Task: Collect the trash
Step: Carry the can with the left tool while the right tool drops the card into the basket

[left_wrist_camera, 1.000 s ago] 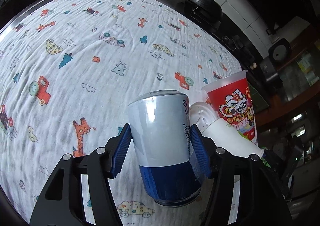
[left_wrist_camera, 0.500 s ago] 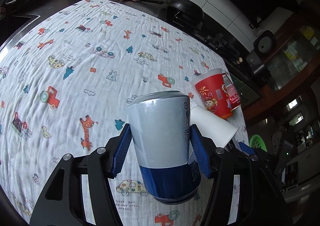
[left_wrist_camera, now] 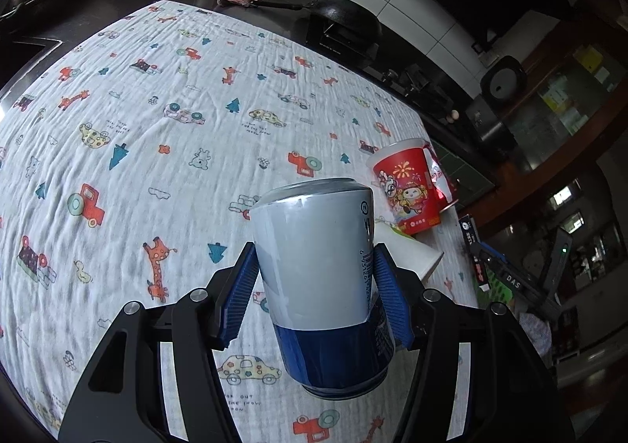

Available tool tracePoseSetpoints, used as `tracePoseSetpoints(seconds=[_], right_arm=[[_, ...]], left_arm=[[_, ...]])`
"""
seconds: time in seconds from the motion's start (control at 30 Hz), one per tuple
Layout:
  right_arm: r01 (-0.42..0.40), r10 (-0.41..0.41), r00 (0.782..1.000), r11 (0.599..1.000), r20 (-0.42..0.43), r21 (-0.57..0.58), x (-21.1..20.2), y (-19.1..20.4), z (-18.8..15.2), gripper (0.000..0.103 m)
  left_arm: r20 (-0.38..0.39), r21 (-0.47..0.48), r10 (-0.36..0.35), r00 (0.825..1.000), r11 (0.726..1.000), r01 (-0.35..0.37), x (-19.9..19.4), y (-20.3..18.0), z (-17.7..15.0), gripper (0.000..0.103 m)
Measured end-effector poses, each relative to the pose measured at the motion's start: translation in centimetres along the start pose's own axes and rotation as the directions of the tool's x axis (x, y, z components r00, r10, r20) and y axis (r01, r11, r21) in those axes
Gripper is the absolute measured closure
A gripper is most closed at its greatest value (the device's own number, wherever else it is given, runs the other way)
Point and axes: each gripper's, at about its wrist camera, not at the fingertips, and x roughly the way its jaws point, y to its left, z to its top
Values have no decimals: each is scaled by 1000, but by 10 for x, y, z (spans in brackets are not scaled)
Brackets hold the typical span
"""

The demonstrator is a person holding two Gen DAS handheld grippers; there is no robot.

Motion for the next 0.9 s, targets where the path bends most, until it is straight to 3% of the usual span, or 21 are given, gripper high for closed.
tracePoseSetpoints(seconds=[0.23,0.53,0.73,0.9], right_arm=[[15,-16,1000,999,20,37,-17,-18,-15,57],[150,-153,988,982,14,113,-57,-76,-53,57],[266,-265,964,945,-33,190,-74,-133,-89,57],[319,-314,947,911,-64,260,-87,-170,-120,56]], left_arm=[[20,42,-18,1000,999,17,-14,-18,1,45],[8,142,-116,993,983,114,-29,-80,-1,45],[-80,216,-203,976,952,216,-3,-147,-8,45],[-179,270,-269,946,912,311,32,-210,-21,45]])
